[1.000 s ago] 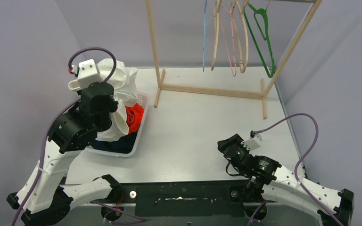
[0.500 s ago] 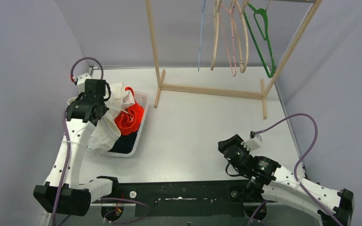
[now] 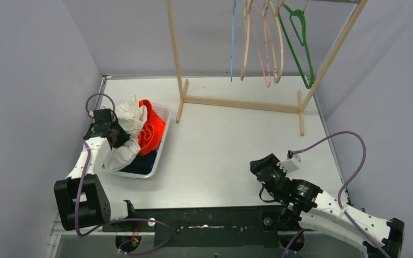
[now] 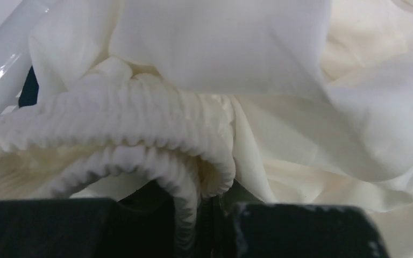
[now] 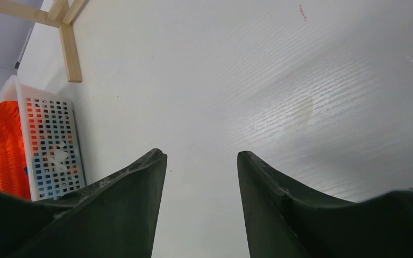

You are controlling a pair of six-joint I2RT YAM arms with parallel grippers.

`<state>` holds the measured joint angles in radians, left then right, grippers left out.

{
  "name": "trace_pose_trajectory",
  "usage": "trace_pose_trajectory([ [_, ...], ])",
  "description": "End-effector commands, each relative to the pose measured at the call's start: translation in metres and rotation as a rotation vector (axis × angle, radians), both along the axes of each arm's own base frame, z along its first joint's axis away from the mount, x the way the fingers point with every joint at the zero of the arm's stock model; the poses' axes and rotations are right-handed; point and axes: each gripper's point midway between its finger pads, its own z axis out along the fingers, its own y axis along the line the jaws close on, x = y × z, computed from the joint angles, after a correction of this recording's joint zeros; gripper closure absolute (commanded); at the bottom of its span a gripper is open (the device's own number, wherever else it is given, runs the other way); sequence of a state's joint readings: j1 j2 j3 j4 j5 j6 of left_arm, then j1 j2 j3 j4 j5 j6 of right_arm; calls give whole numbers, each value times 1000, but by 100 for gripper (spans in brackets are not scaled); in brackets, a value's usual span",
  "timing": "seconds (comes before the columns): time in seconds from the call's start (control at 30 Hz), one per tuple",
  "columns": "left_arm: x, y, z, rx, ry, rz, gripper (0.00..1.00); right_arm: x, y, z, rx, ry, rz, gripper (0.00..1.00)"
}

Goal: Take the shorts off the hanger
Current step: Place the shorts in the basket.

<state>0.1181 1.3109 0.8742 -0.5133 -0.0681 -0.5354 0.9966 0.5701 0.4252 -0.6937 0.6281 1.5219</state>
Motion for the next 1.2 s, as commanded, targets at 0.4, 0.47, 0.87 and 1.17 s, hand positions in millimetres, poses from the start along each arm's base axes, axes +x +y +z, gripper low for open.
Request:
trace_pose_trajectory([
  [0.4, -10, -9, 35, -119, -110, -24, 90, 5, -12, 8, -2, -53, -59, 48],
  [0.47, -12, -4, 56, -75, -160, -25, 80, 4, -13, 8, -6, -53, -60, 48],
  [0.87, 12, -13, 164, -17, -396, -184, 100, 2, -18, 8, -5, -51, -62, 48],
  [1.17, 44, -52, 196, -50, -697, -337, 100, 4, -18, 8, -4, -62, -70, 48],
])
